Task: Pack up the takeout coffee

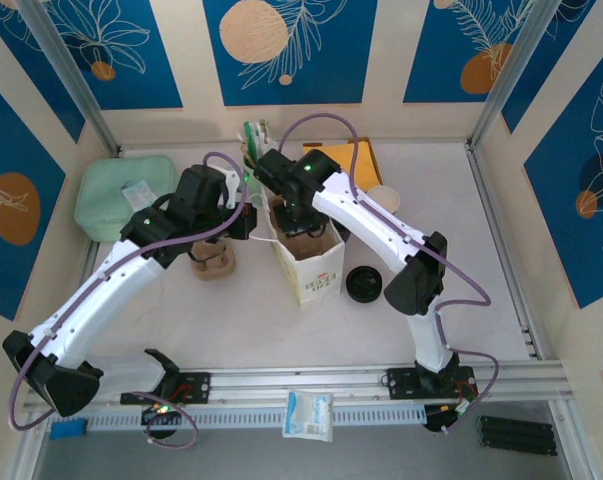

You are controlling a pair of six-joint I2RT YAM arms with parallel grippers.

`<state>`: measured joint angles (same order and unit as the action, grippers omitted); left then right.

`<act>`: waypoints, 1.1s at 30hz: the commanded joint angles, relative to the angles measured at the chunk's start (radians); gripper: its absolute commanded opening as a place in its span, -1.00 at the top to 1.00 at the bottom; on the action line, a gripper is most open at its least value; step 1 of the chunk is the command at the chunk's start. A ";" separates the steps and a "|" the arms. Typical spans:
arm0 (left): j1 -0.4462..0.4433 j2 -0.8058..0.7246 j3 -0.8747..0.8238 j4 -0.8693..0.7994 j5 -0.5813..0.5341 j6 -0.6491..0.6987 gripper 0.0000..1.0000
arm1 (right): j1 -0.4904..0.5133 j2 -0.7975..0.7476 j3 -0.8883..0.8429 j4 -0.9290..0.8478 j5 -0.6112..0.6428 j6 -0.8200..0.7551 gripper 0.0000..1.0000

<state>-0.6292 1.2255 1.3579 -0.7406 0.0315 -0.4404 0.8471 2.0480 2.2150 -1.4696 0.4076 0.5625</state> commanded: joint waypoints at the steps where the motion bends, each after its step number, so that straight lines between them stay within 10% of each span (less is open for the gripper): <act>1: -0.011 -0.020 -0.013 0.009 0.002 -0.009 0.99 | 0.008 0.002 -0.027 0.008 -0.012 0.023 0.47; 33: -0.012 -0.028 -0.010 0.000 -0.006 -0.006 1.00 | -0.033 -0.039 -0.274 0.170 -0.120 0.068 0.51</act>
<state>-0.6300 1.2243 1.3525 -0.7406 0.0315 -0.4404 0.8196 2.0460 1.9587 -1.3094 0.3313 0.6048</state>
